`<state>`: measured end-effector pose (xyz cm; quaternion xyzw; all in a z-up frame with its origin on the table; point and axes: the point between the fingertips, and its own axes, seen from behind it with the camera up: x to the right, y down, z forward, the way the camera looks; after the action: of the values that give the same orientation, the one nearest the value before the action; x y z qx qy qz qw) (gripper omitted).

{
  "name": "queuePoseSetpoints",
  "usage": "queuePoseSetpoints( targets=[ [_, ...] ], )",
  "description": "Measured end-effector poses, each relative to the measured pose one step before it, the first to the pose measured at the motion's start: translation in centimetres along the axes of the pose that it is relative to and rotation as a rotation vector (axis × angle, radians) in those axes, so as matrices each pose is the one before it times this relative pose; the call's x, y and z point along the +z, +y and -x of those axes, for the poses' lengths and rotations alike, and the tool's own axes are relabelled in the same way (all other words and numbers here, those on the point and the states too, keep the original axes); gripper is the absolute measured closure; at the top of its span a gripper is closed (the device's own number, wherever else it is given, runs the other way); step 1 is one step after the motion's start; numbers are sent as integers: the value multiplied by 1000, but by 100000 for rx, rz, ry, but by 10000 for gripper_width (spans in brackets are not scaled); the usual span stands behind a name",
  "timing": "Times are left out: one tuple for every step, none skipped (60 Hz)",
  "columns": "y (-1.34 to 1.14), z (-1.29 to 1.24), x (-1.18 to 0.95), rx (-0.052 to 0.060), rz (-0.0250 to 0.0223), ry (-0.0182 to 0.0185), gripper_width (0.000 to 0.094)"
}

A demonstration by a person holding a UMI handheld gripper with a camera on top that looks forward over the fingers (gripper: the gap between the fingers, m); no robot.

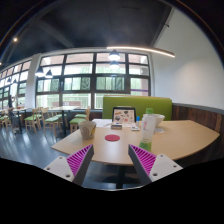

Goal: Pour water

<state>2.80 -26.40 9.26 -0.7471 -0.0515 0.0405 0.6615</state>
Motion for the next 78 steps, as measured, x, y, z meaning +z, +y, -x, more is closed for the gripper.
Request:
queuePoseSetpoints(
  targets=[
    [-202, 94, -1995, 137, -209, 1207, 130],
    [-98, -303, 62, 321, -319, 870, 131],
    [42, -684, 2124, 330, -349, 579, 133],
    [-38, -386, 82, 181, -112, 928, 130],
    [-135, -106, -1987, -2, 125, 1164, 132],
    [144, -676, 2144, 83, -184, 427, 132],
    [28, -462, 85, 18, 68, 695, 133],
    [-119, -111, -731, 14, 148, 893, 133],
    [-302, -1847, 404, 181, 104, 265, 130],
    [-62, -423, 228, 107, -207, 625, 131],
    [-82, -422, 189, 121, -232, 675, 131],
    [-70, -484, 252, 229, -190, 857, 131],
    [-65, -486, 290, 300, -125, 1011, 130],
    [-74, -508, 311, 312, -146, 979, 131],
    [162, 812, -273, 37, -239, 1245, 132],
    [-351, -2147, 1643, 79, -322, -77, 132],
    [-123, -265, 397, 129, -492, 351, 132],
    [-95, -237, 439, 104, -556, 170, 133],
    [-75, -268, 468, 114, -423, 229, 134],
    [-24, -303, 472, 54, -262, 379, 132],
    [7, -291, 477, -108, -100, 470, 134],
    [12, -292, 470, -194, 27, 478, 135],
    [-99, -621, 623, -419, 14, 506, 135],
    [-83, -929, 898, -333, 15, 240, 134],
    [-1, -289, 580, -397, -56, 398, 134],
    [-11, -291, 562, -397, 16, 386, 134],
    [-3, -214, 495, -307, 110, 354, 133],
    [-13, -207, 561, -236, -35, 216, 134],
    [-15, -123, 514, -144, -196, 43, 134],
    [18, -153, 578, -101, -32, 119, 135],
    [100, -196, 552, 18, 215, 248, 133],
    [-17, -336, 852, 79, 249, 293, 134],
    [103, -188, 618, 258, 156, 93, 134],
    [80, 6, 512, 206, -1, 15, 134],
    [-39, -116, 628, 295, -144, -77, 132],
    [-85, -89, 589, 332, -244, -50, 132],
    [-83, -140, 627, 242, -314, -59, 131],
    [-122, -77, 556, 101, -439, -231, 132],
    [-107, -70, 608, -26, -560, -210, 132],
    [-20, 77, 577, -4, -630, 299, 134],
    [23, 66, 413, -98, -583, 429, 141],
    [-16, -117, 495, 60, -405, 403, 147],
    [12, -93, 483, 166, -292, 345, 163],
    [77, -44, 513, 365, -18, 142, 181],
    [175, -91, 433, 564, 309, 529, 284],
    [237, -12, 411, 347, 430, 160, 386],
    [-21, 240, 333, 750, 57, -1066, 489],
    [366, 130, 301, 1126, 793, -65, 490],
    [-103, -81, 105, 497, -758, 640, 491],
    [-153, -104, 250, 264, -1279, 138, 492],
    [-83, 9, 67, -285, -968, 178, 500],
    [109, 41, 91, -735, 305, 124, 516],
    [25, 81, 41, -598, 160, 40, 521],
    [-55, 66, 58, -504, -129, -94, 541],
    [99, 75, 54, -435, 526, -185, 553],
    [-31, 39, 53, -227, 1, -155, 566],
    [-58, 60, 45, -65, -218, -294, 581],
    [110, 436, 35, -18, -304, -249, 601],
    [-21, 74, 127, -236, -265, -519, 620],
    [-5, 168, -20, -478, -441, -562, 629],
    [-108, 14, 42, -482, -450, -381, 631],
    [-29, -16, 33, -617, -225, -263, 649],
    [14, -21, -9, -535, 166, 11, 649],
    [-27, -42, 7, -512, 265, 253, 649],
    [12, 59, -18, -778, 694, 130, 649],
    [-221, 225, 147, -1437, 819, -135, 649],
    [-49, 279, 51, -2087, 695, -349, 649],
    [-103, 241, 93, -2774, 529, -244, 648],
    [-271, 218, 86, -3113, 67, 83, 649],
    [-511, 208, 94, -3395, -528, 533, 650],
    [-638, 226, 77, -3565, -755, 845, 651],
    [-680, 218, 93, -3778, -729, 996, 651],
    [-751, 261, 155, -4081, -679, 692, 651],
    [-731, -58, 49, -3971, -448, -399, 651],
    [-694, 1218, 179, -4258, -1036, 526, 652],
    [-1018, 492, 69, -3712, -907, -224, 652],
    [-1122, 576, 198, -3638, -1081, -240, 652],
    [-1163, 599, 210, -3849, -1133, -300, 651]
  ],
)
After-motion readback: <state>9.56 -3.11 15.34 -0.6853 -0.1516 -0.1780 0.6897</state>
